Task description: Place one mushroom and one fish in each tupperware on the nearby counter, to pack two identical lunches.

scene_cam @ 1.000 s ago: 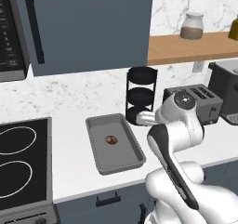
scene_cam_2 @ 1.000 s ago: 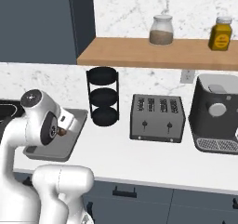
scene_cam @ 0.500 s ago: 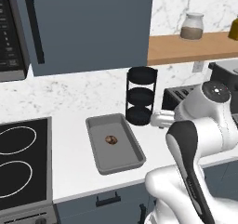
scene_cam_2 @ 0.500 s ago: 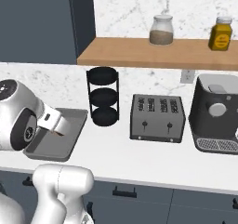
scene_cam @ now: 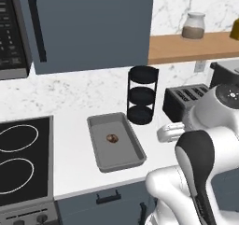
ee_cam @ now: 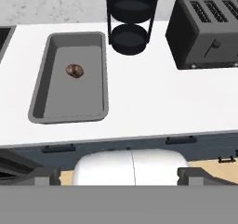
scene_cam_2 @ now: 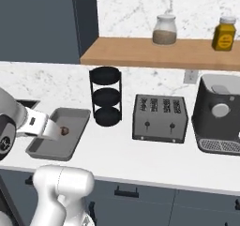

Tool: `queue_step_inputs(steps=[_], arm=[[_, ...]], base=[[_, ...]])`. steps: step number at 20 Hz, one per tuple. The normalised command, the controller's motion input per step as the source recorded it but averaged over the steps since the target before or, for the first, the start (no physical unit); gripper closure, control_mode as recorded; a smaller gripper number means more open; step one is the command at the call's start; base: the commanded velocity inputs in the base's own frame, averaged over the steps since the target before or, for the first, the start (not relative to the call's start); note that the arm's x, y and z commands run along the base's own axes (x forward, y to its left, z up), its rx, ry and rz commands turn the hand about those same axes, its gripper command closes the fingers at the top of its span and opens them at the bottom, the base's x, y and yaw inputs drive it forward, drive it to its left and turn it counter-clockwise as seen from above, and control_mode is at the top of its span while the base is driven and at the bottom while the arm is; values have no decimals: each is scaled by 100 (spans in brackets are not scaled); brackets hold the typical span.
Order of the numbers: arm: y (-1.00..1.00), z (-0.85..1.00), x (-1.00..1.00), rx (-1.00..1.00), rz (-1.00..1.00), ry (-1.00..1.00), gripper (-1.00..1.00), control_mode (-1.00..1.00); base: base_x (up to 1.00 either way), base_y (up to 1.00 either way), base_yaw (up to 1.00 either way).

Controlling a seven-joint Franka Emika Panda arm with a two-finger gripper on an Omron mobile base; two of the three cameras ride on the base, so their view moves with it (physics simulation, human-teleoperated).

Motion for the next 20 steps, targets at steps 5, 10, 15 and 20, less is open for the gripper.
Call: queue_step_inputs(steps=[5, 10, 15, 20], arm=[[0, 0, 0, 0, 0, 0, -100, 100], [0, 0, 0, 0, 0, 0, -100, 100], [0, 0, 0, 0, 0, 0, -100, 100], [0, 0, 0, 0, 0, 0, -100, 100]], base=[[-49, -50, 6], [-62, -97, -6], [-71, -100, -10], [-63, -92, -11]])
